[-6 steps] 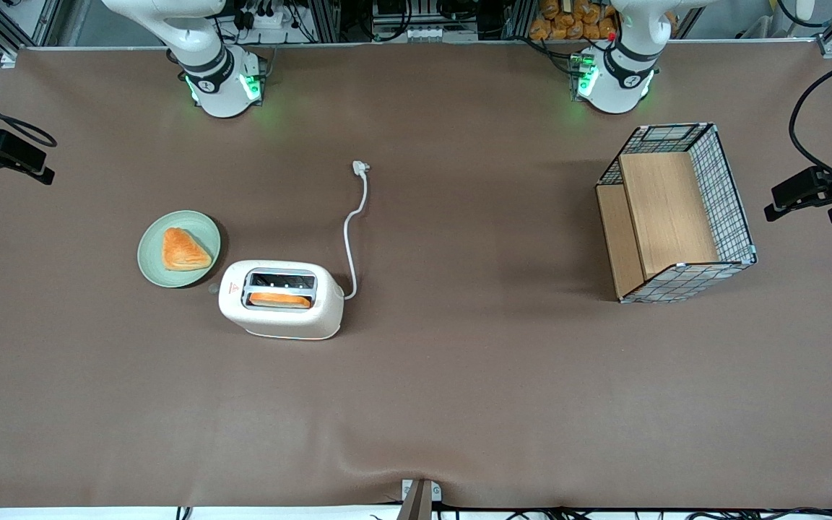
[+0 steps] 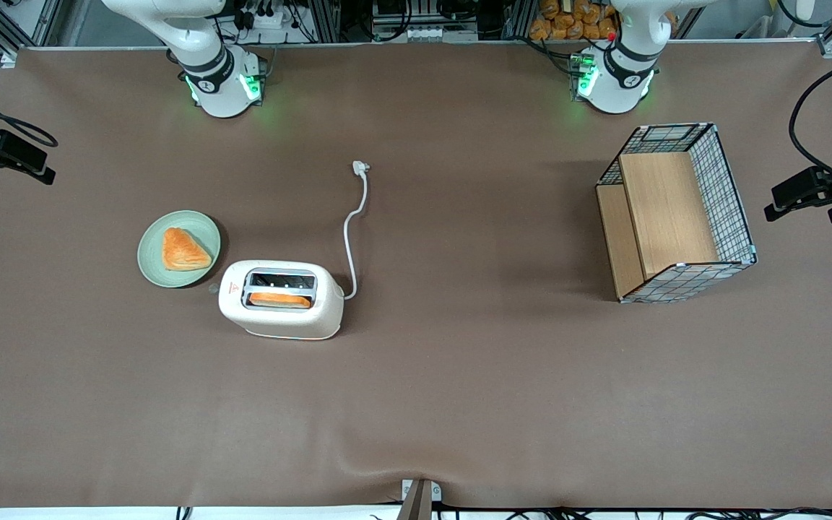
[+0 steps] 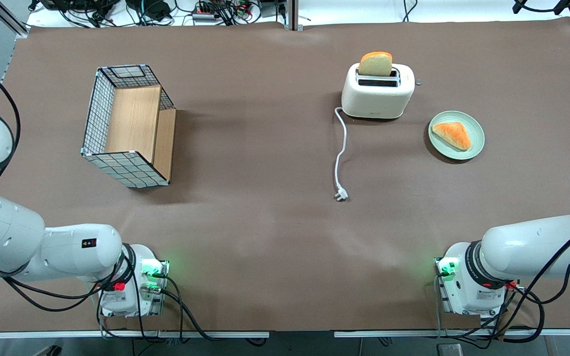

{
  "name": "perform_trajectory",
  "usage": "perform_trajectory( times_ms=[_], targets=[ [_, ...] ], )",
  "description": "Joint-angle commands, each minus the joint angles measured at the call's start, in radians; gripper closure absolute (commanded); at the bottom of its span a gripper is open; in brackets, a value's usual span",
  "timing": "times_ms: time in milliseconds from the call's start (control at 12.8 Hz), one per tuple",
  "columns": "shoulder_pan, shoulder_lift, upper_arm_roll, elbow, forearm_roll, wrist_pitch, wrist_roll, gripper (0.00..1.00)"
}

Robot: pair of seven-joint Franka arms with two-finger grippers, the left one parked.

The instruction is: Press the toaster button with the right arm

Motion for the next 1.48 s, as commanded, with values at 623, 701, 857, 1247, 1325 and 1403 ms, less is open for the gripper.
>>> perform_trajectory(
  times_ms=[623, 701, 857, 1247, 1325, 1403],
  targets=[
    [-0.018, 0.046, 0.011, 0.022, 0.047, -0.036, -0.002, 0.0],
    [-0.02, 0.06, 0.011, 0.021, 0.058, -0.039, -0.002, 0.0],
    [-0.007, 0.077, 0.012, 0.021, 0.061, -0.033, 0.0, 0.0],
    [0.006, 0.083, 0.012, -0.01, 0.124, -0.027, 0.0, 0.0],
    [0.019, 0.092, 0.012, -0.009, 0.124, -0.027, 0.0, 0.0],
    [0.031, 0.099, 0.012, -0.01, 0.127, -0.024, 0.001, 0.0]
  ],
)
